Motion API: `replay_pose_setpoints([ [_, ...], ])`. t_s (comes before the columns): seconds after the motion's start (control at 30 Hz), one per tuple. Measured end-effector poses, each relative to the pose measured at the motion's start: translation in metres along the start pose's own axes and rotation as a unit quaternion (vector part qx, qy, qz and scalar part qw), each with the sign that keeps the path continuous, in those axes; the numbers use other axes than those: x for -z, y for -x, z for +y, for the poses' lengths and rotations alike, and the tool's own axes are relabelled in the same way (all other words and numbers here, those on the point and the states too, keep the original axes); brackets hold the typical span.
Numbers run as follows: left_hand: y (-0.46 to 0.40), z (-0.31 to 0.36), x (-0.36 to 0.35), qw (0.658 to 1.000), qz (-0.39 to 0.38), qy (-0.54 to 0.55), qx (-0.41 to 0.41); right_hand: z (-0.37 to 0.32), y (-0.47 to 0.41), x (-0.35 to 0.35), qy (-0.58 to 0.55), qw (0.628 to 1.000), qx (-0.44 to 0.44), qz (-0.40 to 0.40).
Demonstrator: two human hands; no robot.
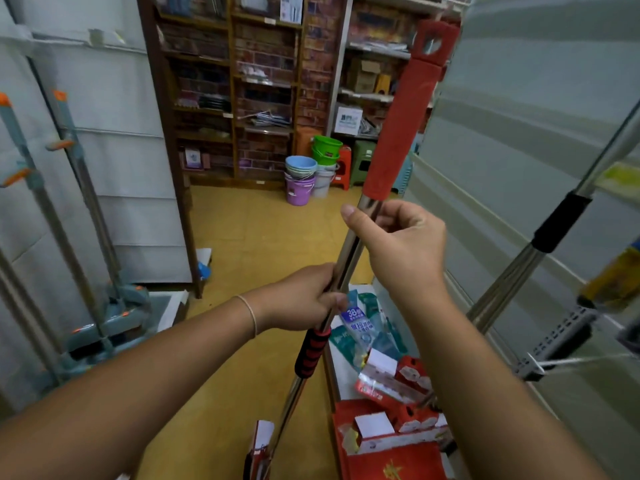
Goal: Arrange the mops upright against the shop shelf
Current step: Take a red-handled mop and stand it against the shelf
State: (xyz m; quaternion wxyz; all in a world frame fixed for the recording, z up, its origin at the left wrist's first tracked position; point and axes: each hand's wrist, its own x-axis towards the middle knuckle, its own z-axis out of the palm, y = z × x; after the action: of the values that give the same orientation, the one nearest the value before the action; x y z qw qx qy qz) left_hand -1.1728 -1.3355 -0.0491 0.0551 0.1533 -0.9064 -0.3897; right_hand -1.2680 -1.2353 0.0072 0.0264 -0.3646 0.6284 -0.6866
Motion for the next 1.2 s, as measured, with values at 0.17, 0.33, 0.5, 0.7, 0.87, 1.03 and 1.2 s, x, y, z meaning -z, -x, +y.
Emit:
replay_pose_setpoints([
  [0.17, -0.066, -0.005, 0.025, 1.000, -0.004, 0.000, -0.030, 0.018, -0.065, 0.001, 0.025, 0.999, 0.036, 0.001],
  [0.33, -0.126, -0.015, 0.032, 0.998, -0.005, 0.006, -0.055, 0.039, -0.110, 0.003, 0.045, 0.998, 0.046, 0.026],
  [0.5, -0.181, -0.019, 0.041, 0.992, -0.032, 0.026, -0.118, 0.056, -0.148, 0.002, 0.081, 0.992, 0.037, 0.091],
  [0.7, -0.252, -0.021, 0.058, 0.975, -0.107, 0.037, -0.190, 0.065, -0.186, 0.000, 0.149, 0.969, 0.050, 0.192],
  [0.87, -0.301, -0.015, 0.062, 0.957, -0.170, 0.080, -0.221, 0.061, -0.210, 0.000, 0.221, 0.939, 0.033, 0.263],
  [1.03, -0.336, 0.002, 0.069, 0.935, -0.192, 0.048, -0.294, 0.054, -0.227, 0.008, 0.275, 0.909, 0.025, 0.313],
  [1.2, -0.361, 0.026, 0.069, 0.924, -0.214, 0.027, -0.317, 0.049, -0.243, 0.026, 0.277, 0.903, 0.018, 0.327],
])
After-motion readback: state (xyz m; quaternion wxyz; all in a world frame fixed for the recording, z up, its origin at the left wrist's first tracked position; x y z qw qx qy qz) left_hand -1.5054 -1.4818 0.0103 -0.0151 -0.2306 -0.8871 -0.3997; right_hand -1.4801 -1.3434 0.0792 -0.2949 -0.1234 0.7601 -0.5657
